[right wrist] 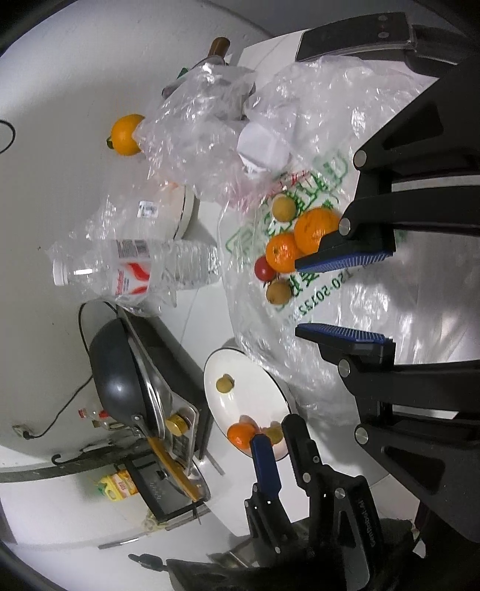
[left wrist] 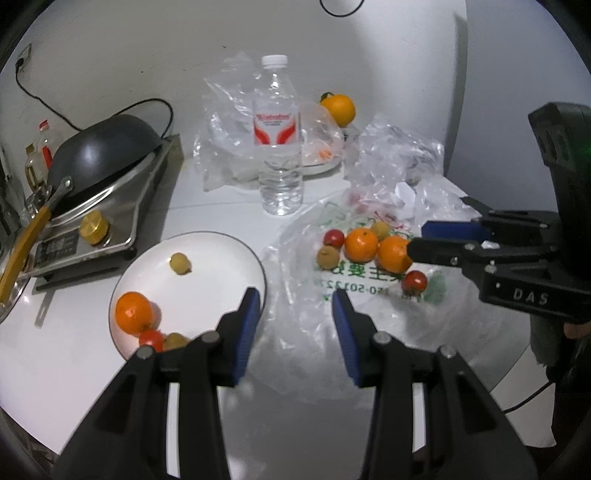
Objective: Organize fruits
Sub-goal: 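Move both open grippers over the fruit pile on the plastic bag, then grasp a large mandarin with the right gripper while the left grasps a red tomato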
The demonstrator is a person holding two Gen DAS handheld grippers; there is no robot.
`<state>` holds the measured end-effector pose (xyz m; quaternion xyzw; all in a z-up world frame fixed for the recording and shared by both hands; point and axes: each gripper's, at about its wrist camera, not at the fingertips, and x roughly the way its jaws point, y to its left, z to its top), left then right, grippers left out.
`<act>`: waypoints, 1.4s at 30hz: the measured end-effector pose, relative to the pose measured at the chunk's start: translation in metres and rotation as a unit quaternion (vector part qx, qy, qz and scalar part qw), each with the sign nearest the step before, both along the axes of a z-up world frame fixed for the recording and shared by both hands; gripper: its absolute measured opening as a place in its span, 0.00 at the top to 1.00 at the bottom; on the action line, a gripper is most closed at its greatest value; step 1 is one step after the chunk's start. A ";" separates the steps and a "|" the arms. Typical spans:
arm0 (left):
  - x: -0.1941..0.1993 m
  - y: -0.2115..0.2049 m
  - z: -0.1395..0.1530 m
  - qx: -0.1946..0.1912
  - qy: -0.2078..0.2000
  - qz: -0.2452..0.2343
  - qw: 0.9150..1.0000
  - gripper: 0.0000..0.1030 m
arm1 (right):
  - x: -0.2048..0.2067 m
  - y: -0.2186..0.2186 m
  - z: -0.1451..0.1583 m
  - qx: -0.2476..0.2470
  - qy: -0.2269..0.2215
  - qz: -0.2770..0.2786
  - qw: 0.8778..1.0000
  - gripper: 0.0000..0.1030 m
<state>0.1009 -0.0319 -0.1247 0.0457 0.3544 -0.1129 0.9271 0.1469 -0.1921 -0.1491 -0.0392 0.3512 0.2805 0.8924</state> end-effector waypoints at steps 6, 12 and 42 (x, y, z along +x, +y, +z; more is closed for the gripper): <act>0.005 -0.017 -0.005 0.000 0.008 -0.009 1.000 0.59 | 0.012 -0.016 -0.009 -0.005 0.009 -0.004 1.000 0.60; 0.016 -0.030 -0.011 0.006 0.018 -0.014 1.000 0.59 | 0.026 -0.026 -0.019 -0.006 0.017 -0.007 1.000 0.60; 0.048 -0.055 -0.030 0.009 0.054 -0.011 0.998 0.59 | 0.070 -0.027 -0.054 -0.008 0.072 0.027 0.997 0.54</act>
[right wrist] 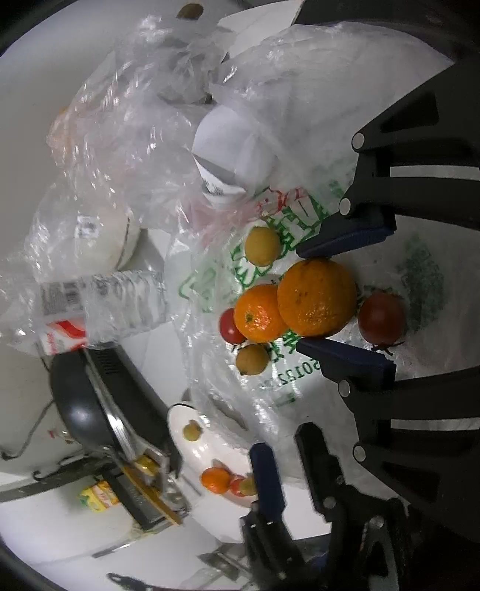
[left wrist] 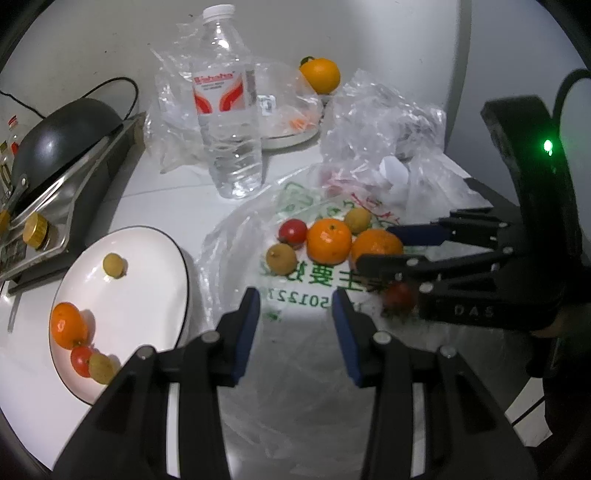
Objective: Organize fruits
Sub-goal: 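Grasp a large mandarin with the right gripper while the left grasps a red tomato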
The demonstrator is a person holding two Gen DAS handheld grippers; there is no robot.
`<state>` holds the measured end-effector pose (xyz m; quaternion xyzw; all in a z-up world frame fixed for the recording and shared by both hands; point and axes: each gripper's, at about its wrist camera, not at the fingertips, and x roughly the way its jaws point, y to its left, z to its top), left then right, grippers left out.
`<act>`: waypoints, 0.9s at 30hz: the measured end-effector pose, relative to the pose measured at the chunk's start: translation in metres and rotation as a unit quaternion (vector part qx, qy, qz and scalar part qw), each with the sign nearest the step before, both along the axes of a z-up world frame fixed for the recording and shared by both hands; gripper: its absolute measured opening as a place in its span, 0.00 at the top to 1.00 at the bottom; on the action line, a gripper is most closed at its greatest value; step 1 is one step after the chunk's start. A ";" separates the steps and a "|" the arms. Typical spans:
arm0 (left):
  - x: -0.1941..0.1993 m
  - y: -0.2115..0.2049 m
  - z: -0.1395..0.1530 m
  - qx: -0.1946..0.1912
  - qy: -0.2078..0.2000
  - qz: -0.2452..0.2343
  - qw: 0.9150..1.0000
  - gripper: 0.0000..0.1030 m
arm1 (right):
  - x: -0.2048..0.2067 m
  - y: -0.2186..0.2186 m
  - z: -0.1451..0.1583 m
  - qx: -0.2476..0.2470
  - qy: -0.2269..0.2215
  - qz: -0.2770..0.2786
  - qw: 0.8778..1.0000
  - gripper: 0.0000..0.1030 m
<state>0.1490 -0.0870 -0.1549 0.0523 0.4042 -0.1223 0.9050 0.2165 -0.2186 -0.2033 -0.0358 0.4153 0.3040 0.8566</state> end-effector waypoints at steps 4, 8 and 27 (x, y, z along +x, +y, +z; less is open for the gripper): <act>0.000 -0.009 0.000 0.004 0.001 -0.011 1.000 0.59 | -0.006 -0.012 0.010 0.013 -0.013 -0.009 1.000 0.54; -0.002 -0.022 -0.001 0.003 0.007 -0.025 1.000 0.59 | -0.014 -0.025 0.020 0.021 -0.026 -0.020 0.999 0.54; 0.002 -0.085 -0.021 0.039 0.032 -0.101 0.994 0.59 | -0.024 -0.074 0.032 0.051 -0.044 -0.070 0.995 0.54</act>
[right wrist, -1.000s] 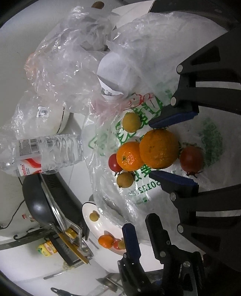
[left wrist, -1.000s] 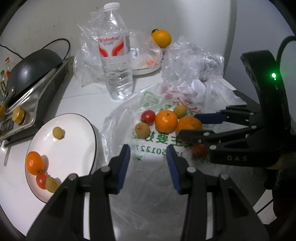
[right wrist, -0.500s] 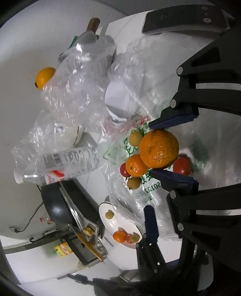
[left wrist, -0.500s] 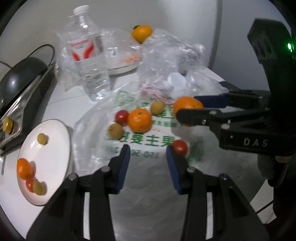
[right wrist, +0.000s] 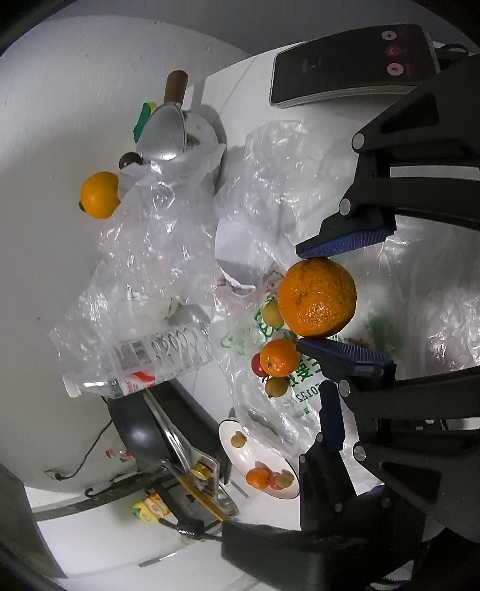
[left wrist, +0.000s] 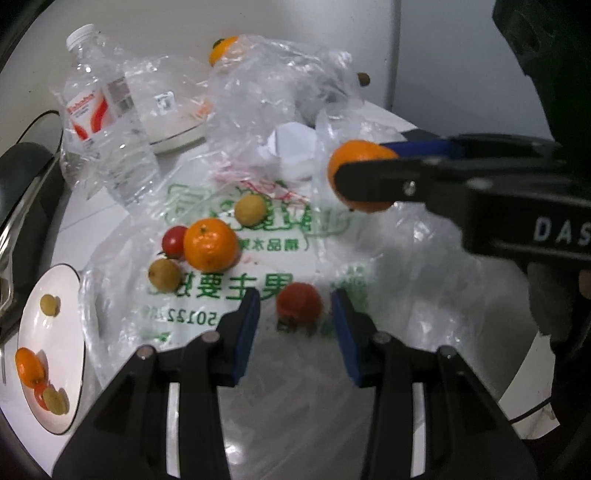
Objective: Organize fruits
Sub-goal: 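Grasp a large mandarin with the right gripper while the left grasps a red tomato, then carry the tomato with the left gripper while the right carries the mandarin to the plate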
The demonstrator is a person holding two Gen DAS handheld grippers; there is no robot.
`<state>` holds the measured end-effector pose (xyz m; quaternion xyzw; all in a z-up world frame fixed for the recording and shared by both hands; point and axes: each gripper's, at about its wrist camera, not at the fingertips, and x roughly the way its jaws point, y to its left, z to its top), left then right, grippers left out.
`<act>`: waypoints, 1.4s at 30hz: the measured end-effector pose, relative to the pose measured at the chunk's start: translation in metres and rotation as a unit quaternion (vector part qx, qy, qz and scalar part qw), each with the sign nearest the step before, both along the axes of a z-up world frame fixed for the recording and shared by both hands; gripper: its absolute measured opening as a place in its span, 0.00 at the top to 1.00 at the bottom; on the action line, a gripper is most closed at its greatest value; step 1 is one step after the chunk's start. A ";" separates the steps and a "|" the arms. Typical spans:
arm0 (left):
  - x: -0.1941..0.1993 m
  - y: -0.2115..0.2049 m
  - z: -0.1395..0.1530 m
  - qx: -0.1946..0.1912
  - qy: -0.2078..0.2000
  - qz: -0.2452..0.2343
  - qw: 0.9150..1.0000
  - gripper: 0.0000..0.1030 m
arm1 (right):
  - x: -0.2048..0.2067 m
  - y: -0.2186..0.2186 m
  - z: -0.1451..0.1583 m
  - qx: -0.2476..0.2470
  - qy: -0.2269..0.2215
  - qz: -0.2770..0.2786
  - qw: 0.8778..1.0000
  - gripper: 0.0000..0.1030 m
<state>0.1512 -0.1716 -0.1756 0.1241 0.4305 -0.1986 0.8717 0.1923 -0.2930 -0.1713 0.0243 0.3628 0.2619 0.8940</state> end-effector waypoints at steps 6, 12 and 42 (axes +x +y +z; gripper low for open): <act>0.004 -0.008 -0.005 0.003 0.003 -0.010 1.000 0.60 | -0.002 -0.006 -0.001 0.003 0.001 -0.008 1.000 0.54; 0.005 -0.011 -0.007 0.010 -0.001 -0.016 1.000 0.73 | -0.004 -0.009 0.001 0.003 -0.002 -0.014 1.000 0.54; -0.033 0.065 0.048 -0.036 -0.081 0.012 0.996 0.73 | -0.039 0.053 0.031 -0.020 -0.029 0.000 0.999 0.55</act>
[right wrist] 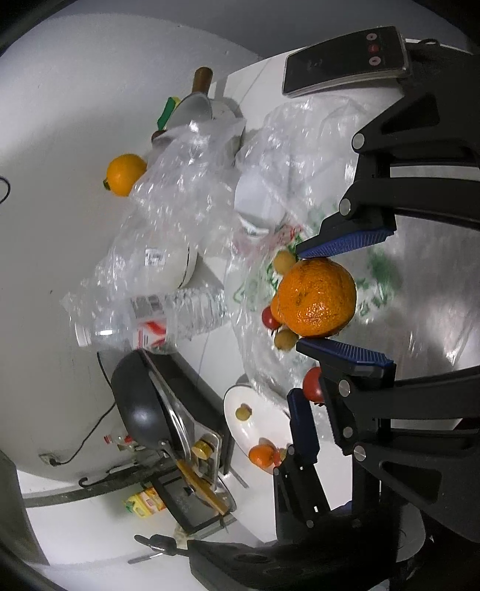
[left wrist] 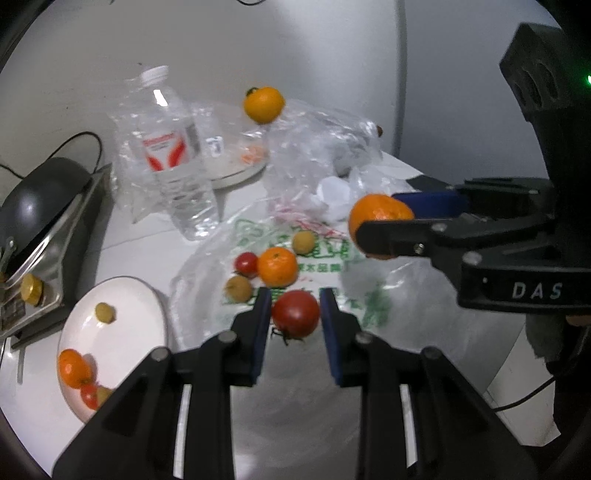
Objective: Organize fruits
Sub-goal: 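Carry the tomato with the left gripper while the right carries the mandarin to the plate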
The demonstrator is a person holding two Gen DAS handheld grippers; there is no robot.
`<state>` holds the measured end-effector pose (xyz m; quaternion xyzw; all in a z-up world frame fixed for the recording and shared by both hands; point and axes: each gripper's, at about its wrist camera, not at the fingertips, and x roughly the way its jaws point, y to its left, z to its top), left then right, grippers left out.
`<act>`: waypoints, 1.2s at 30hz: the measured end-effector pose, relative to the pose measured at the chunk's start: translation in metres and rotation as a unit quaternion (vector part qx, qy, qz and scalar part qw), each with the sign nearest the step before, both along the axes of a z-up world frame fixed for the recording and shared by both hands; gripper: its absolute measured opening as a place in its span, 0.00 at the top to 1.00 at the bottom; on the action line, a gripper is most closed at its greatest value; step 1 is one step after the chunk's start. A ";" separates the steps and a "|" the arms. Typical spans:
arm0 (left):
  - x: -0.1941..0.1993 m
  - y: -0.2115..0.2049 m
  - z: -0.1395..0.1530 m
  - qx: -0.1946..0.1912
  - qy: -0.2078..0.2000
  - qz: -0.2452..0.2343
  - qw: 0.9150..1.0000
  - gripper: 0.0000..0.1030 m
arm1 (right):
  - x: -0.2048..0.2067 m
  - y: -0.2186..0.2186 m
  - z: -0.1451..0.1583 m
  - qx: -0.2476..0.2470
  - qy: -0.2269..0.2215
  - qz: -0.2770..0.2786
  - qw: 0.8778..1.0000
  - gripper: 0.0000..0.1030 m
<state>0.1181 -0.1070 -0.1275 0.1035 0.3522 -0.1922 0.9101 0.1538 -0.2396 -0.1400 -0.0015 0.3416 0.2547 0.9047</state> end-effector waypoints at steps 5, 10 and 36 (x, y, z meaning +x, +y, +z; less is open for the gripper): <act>-0.006 0.024 0.003 -0.006 -0.008 0.013 1.000 0.73 | -0.006 0.021 0.004 -0.005 -0.005 0.008 1.000 0.55; -0.011 0.043 0.004 -0.012 -0.014 0.022 1.000 0.73 | -0.011 0.044 0.008 -0.008 -0.007 0.019 1.000 0.55; -0.022 0.138 0.008 -0.025 -0.043 0.087 0.995 0.73 | -0.015 0.136 0.017 -0.039 -0.009 0.070 0.997 0.54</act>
